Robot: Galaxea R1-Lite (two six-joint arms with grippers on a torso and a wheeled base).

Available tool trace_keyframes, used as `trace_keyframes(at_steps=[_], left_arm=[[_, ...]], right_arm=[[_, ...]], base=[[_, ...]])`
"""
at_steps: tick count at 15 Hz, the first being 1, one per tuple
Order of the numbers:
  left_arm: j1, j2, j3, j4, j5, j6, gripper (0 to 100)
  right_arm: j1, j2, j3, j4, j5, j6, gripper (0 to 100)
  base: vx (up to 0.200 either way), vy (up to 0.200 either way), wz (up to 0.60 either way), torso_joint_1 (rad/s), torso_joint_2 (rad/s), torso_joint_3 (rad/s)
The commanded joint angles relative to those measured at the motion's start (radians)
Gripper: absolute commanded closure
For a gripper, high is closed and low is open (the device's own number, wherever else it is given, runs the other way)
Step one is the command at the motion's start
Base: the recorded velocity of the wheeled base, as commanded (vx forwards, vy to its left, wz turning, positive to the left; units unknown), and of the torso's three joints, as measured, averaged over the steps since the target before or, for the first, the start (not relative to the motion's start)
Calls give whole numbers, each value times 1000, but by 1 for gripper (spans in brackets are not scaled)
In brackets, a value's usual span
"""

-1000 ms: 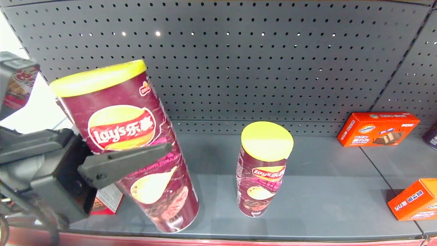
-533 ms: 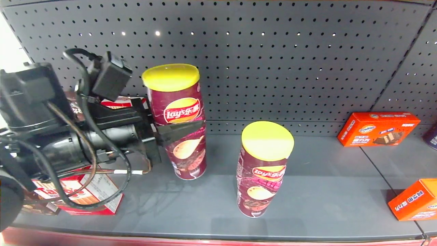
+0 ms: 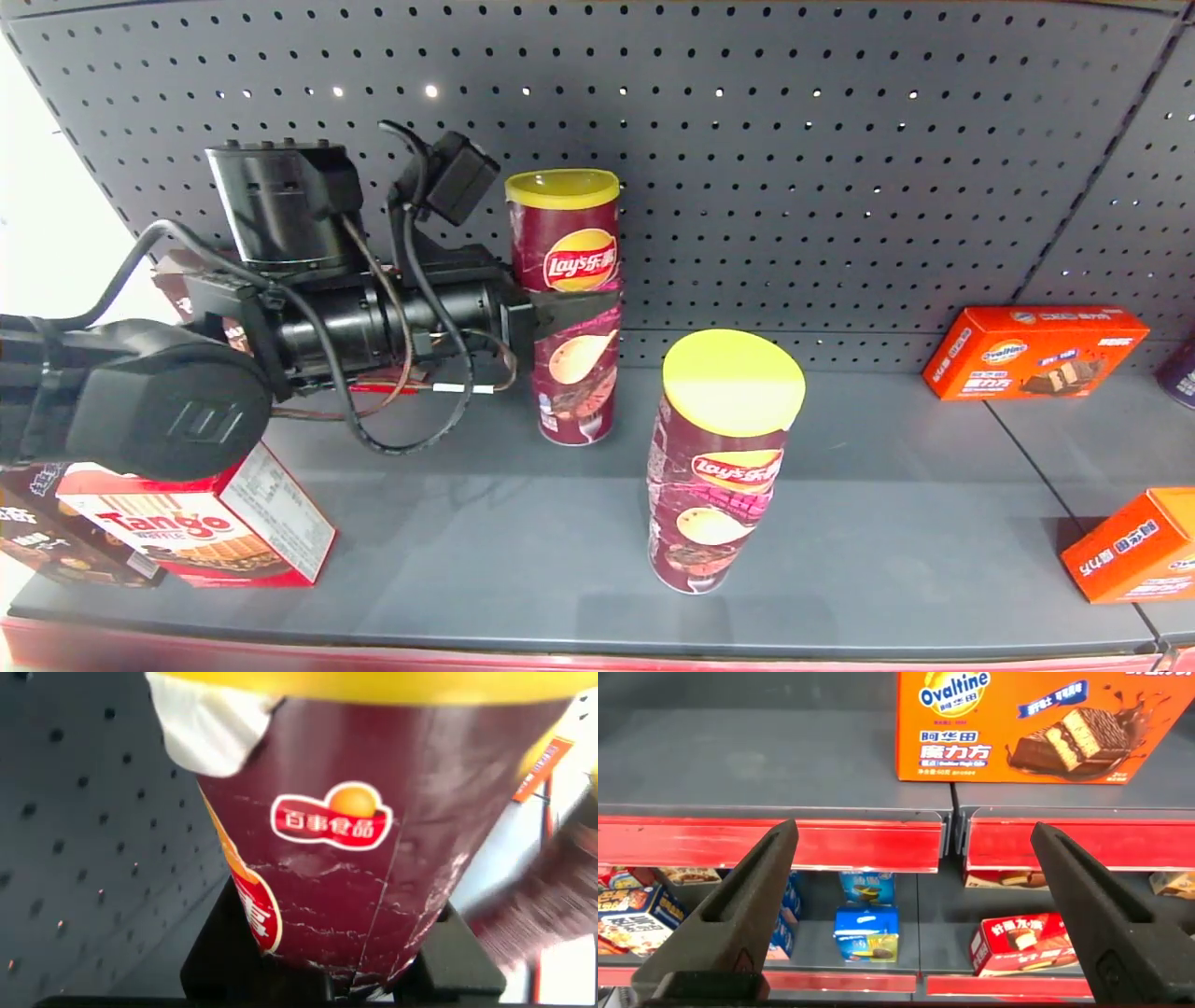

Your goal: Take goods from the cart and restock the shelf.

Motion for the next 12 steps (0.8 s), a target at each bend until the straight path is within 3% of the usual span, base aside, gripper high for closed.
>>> trace_keyframes(at_steps=[1,7,12], left_arm=[[-8,95,-74,6,1,0,100],[-42,247,-241,0,-4,1,100],[-57,296,-270,-15,-5,6,100]], right_arm=[[0,3,0,0,0,0,0],[0,3,0,0,0,0,0],[0,3,0,0,0,0,0]], base=[[0,0,0,0,0,0],[0,0,0,0,0,0],[0,0,0,0,0,0]])
